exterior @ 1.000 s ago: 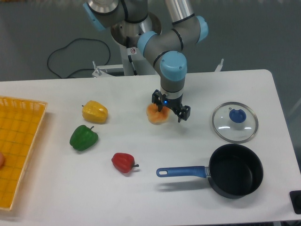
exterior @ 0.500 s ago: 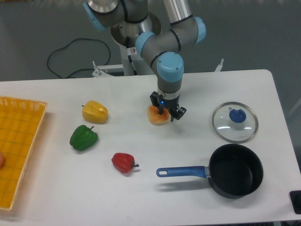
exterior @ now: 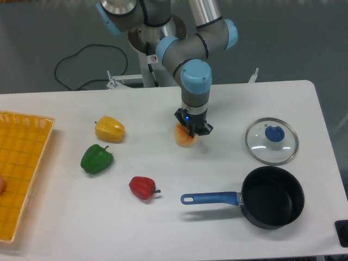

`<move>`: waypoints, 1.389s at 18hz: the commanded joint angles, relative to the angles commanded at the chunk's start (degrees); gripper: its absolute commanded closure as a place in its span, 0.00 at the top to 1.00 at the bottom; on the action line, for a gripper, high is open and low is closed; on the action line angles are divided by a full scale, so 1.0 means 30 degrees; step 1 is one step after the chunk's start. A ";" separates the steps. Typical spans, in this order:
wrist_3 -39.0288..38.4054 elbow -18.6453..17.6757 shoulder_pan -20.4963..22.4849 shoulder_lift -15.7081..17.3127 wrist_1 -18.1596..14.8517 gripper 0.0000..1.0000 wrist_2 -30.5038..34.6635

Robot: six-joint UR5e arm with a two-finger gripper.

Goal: Pick up the bread
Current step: 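Lift the bread roll and carry it toward the black saucepan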

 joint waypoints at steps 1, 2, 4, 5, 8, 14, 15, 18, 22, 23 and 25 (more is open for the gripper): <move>0.0000 0.0000 0.0058 0.0204 -0.0029 0.05 0.0029; 0.0000 0.0029 0.0088 0.0322 -0.0029 0.04 0.0059; 0.0000 0.0088 0.0117 0.0644 -0.0117 0.04 0.0059; 0.0000 0.0146 0.0146 0.0848 -0.0233 0.03 0.0059; -0.0029 0.1343 0.0439 0.1463 -0.2334 0.03 0.0030; -0.0030 0.4742 0.1170 0.1760 -0.6414 0.03 -0.0058; -0.0029 0.5152 0.1433 0.1701 -0.6416 0.03 -0.0087; -0.0029 0.6646 0.1874 0.0767 -0.6621 0.03 -0.0088; -0.0146 0.9046 0.2109 -0.1019 -0.6650 0.03 -0.0117; -0.0204 0.9691 0.2139 -0.1489 -0.6650 0.02 -0.0117; -0.0205 1.0748 0.2168 -0.2281 -0.6650 0.02 -0.0117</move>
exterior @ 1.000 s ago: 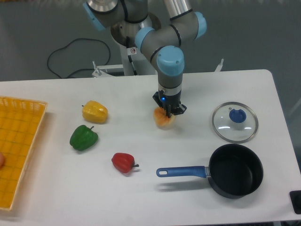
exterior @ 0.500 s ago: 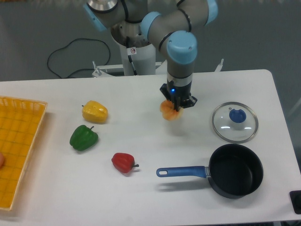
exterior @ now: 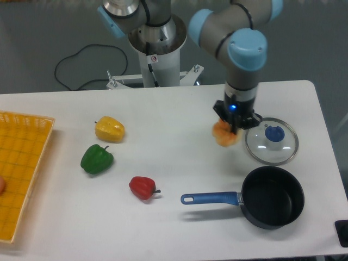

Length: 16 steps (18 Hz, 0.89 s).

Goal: Pick up the bread
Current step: 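Lift the bread roll and carry it toward the black saucepan, then lower the bread roll into the saucepan and open the gripper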

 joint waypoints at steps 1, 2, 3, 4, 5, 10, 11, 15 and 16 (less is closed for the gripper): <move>0.0000 0.0469 0.0029 -0.0352 0.0000 0.02 0.0000; -0.0029 0.1083 0.0117 -0.0790 0.0000 0.01 0.0000; -0.0058 0.1640 0.0204 -0.1201 0.0000 0.01 0.0000; -0.0059 0.2196 0.0234 -0.1640 0.0029 0.01 0.0000; -0.0059 0.2550 0.0235 -0.2050 0.0029 0.01 0.0000; -0.0059 0.4425 0.0293 -0.3868 0.0234 0.01 -0.0029; -0.0059 0.4835 0.0293 -0.4132 0.0263 0.01 -0.0029; -0.0059 0.6096 0.0264 -0.4983 0.1053 0.01 -0.0058; -0.0030 0.6301 0.0264 -0.5129 0.1142 0.01 -0.0175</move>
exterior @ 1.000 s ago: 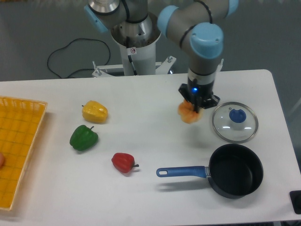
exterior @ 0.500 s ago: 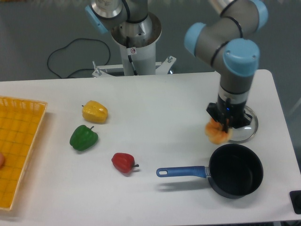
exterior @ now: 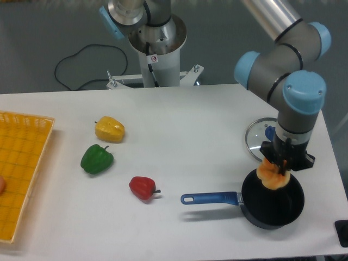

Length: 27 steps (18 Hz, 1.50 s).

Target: Pick up the bread

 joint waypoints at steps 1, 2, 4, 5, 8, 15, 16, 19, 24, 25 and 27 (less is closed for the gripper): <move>0.0000 0.0234 0.0000 -0.0204 0.0088 0.01 -0.0030; 0.0000 0.0439 -0.0058 -0.0381 0.0321 0.01 -0.0059; 0.0000 0.0500 -0.0233 -0.0674 0.1197 0.01 -0.0060; 0.0000 0.0442 -0.0437 -0.0878 0.1579 0.01 -0.0060; 0.0029 0.0237 -0.0674 -0.0998 0.2198 0.03 -0.0060; 0.0525 -0.0319 -0.0674 -0.0968 0.2489 0.60 -0.0030; 0.0760 -0.0581 -0.0674 -0.0968 0.2868 0.74 -0.0001; 0.0938 -0.1227 -0.0674 -0.0910 0.3751 0.94 0.0116; 0.0967 -0.2367 -0.0441 -0.0092 0.3751 1.00 0.0087; 0.0967 -0.2777 -0.0294 0.0172 0.3722 1.00 0.0116; 0.0909 -0.3482 -0.0002 0.0553 0.3663 1.00 0.0145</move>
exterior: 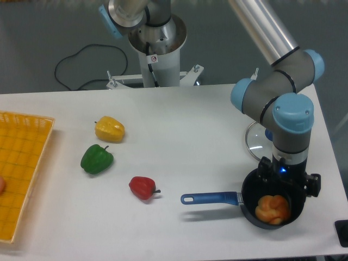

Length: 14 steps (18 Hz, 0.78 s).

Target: Pick up the bread

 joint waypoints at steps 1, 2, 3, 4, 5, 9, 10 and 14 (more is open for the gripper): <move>-0.0030 -0.0235 0.0147 0.0205 -0.0058 1.00 0.0029; -0.0001 -0.0469 0.0177 0.0323 -0.0088 1.00 0.0030; 0.0057 -0.0761 0.0352 0.0556 -0.0146 1.00 0.0030; 0.0087 -0.1025 0.0585 0.0819 -0.0466 1.00 0.0001; 0.0261 -0.1086 0.0675 0.1083 -0.1136 1.00 0.0000; 0.4849 -0.1116 0.0881 0.2547 -0.4359 1.00 0.0437; 0.5878 -0.1145 0.0968 0.2870 -0.4946 1.00 0.0817; 0.7557 -0.1145 0.1291 0.3605 -0.7058 1.00 0.1084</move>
